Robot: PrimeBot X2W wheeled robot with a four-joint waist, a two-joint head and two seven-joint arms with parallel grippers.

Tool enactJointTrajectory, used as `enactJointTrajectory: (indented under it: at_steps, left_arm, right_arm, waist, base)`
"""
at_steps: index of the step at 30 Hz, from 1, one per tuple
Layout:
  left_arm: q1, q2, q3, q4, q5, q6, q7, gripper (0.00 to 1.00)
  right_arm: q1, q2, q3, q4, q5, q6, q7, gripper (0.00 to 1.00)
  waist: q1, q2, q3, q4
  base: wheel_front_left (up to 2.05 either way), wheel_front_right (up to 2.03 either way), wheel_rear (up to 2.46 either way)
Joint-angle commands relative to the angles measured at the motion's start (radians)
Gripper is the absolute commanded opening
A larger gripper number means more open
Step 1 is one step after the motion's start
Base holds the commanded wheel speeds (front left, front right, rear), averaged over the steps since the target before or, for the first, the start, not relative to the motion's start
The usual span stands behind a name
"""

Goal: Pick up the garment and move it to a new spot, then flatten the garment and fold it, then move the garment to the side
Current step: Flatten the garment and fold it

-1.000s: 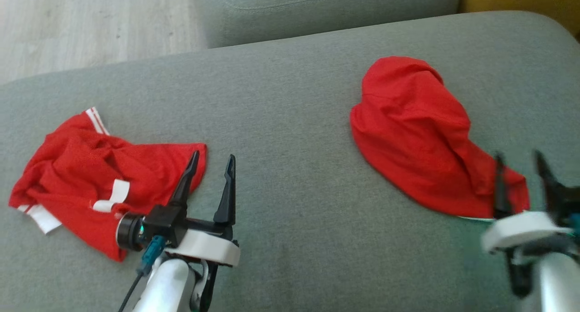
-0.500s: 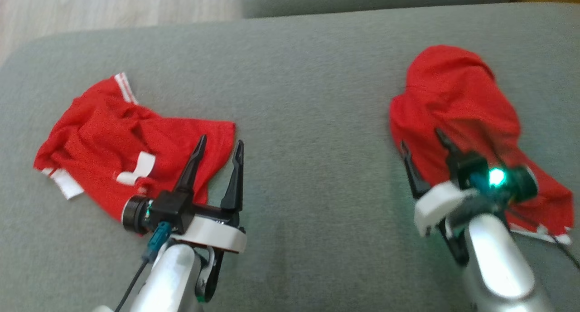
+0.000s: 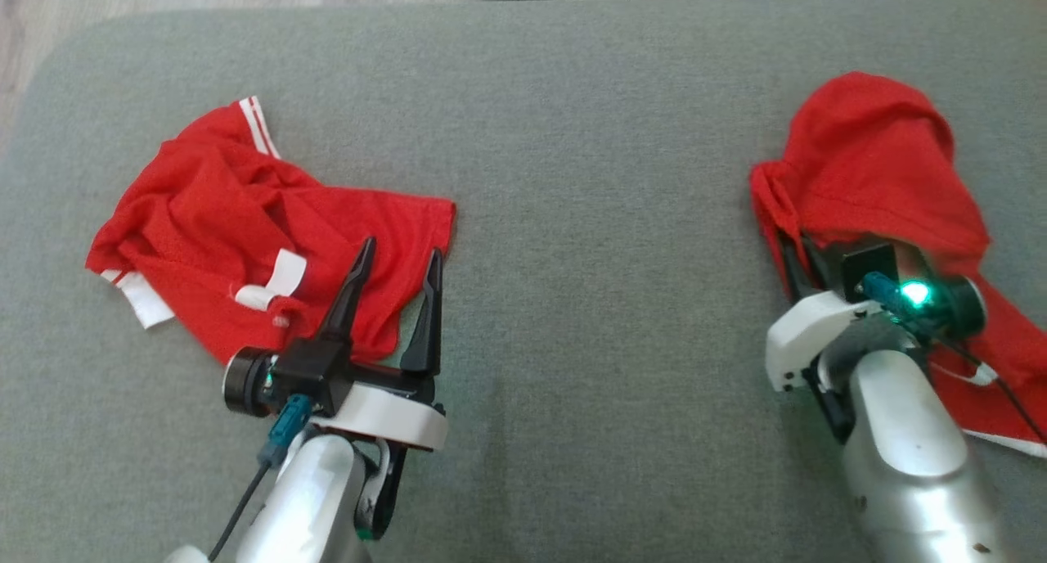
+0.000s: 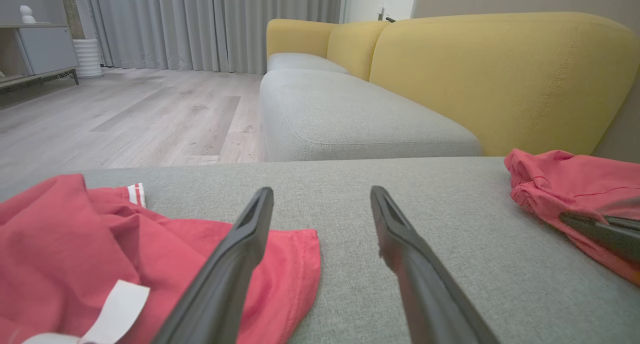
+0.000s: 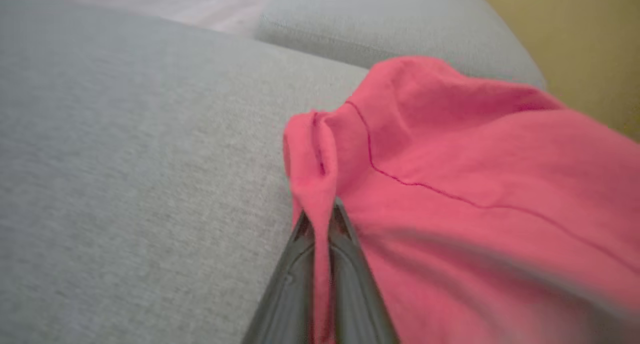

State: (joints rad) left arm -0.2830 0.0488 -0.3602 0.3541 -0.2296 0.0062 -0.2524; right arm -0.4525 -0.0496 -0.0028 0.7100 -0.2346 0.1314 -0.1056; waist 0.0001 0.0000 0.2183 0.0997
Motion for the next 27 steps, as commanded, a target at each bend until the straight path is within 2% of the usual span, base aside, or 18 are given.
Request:
enactJointTrajectory:
  at_steps: [1,7,12,15,18,21,27]
  left_arm:
    - [-0.038,0.002,0.033,-0.025,-0.005,0.008,-0.009,1.0]
    - [-0.013,0.002,0.041,-0.021,-0.005,0.008,-0.009,1.0]
    - [0.004,0.002,0.05,-0.021,-0.004,0.008,-0.009,1.0]
    - [0.012,0.002,0.055,-0.023,-0.003,0.008,-0.009,1.0]
    - [0.015,0.002,0.059,-0.027,-0.001,0.006,-0.009,1.0]
    - [0.014,0.001,0.06,-0.032,0.002,0.004,-0.009,1.0]
    - [0.001,0.001,0.05,-0.038,0.004,0.002,-0.009,1.0]
  right_arm:
    - [-0.039,-0.001,0.047,-0.024,0.032,-0.001,-0.035,0.0]
    - [-0.035,-0.001,0.248,-0.076,0.262,-0.001,-0.123,0.0]
    - [-0.003,-0.001,0.431,-0.225,0.433,-0.001,-0.141,0.0]
    - [0.024,-0.001,0.497,-0.317,0.521,-0.001,-0.14,0.0]
    - [0.052,-0.001,0.489,-0.359,0.575,-0.001,-0.109,0.0]
    - [0.061,-0.001,0.447,-0.347,0.574,-0.001,-0.082,0.0]
    - [0.041,-0.005,0.318,-0.226,0.504,-0.001,-0.013,0.0]
  waist:
    - [-0.0001,0.0,-0.011,-0.008]
    - [-0.0001,0.0,-0.06,-0.031]
    - [-0.0001,0.0,-0.096,-0.043]
    - [-0.0001,0.0,-0.106,-0.046]
    - [-0.0001,0.0,-0.106,-0.043]
    - [-0.0001,0.0,-0.096,-0.038]
    - [-0.0001,0.0,-0.058,-0.021]
  base:
    - [0.0,0.0,0.0]
    - [0.0,0.0,0.0]
    - [0.0,0.0,0.0]
    - [0.0,0.0,0.0]
    - [0.0,0.0,0.0]
    - [0.0,0.0,0.0]
    - [0.0,0.0,0.0]
